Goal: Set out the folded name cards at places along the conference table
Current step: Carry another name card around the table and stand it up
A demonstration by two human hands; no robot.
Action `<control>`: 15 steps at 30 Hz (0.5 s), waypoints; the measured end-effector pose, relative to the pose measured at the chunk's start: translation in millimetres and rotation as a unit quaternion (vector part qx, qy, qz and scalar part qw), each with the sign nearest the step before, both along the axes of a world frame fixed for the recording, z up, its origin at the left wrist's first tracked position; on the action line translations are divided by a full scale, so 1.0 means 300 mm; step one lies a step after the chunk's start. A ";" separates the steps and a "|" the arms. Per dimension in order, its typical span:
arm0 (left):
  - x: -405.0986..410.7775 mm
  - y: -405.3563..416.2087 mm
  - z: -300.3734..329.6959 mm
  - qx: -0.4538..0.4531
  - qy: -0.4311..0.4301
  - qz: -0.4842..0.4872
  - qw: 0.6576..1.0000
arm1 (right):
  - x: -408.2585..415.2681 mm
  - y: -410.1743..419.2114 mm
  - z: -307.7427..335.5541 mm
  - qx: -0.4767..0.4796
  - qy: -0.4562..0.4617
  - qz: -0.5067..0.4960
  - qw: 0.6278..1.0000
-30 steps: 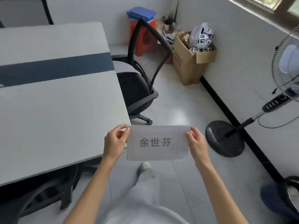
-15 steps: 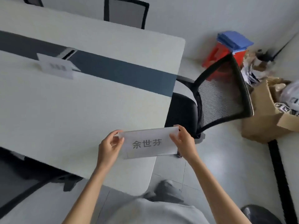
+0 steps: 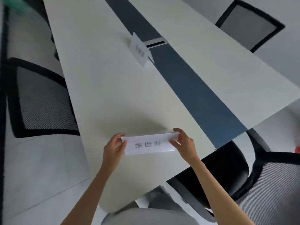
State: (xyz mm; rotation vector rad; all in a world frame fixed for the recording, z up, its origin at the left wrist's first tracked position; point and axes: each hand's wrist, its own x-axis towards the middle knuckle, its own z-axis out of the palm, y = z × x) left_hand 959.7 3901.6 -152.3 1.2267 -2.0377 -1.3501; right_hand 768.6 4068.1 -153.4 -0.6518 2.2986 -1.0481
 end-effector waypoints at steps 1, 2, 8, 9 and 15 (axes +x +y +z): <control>-0.003 0.012 -0.001 -0.005 -0.005 0.014 1.000 | -0.025 -0.005 0.001 0.002 0.001 0.024 1.000; -0.005 0.023 -0.003 -0.011 -0.009 0.024 1.000 | -0.049 -0.010 0.002 0.003 0.005 0.050 0.999; -0.012 0.021 -0.004 -0.028 -0.033 0.023 0.999 | -0.119 -0.023 -0.003 0.014 -0.024 0.122 0.992; -0.011 0.006 -0.005 -0.045 -0.042 0.005 0.998 | -0.120 -0.022 -0.006 0.011 -0.034 0.120 0.992; -0.023 -0.051 0.000 -0.004 -0.053 -0.038 0.998 | -0.104 -0.033 -0.018 -0.016 -0.031 0.080 0.996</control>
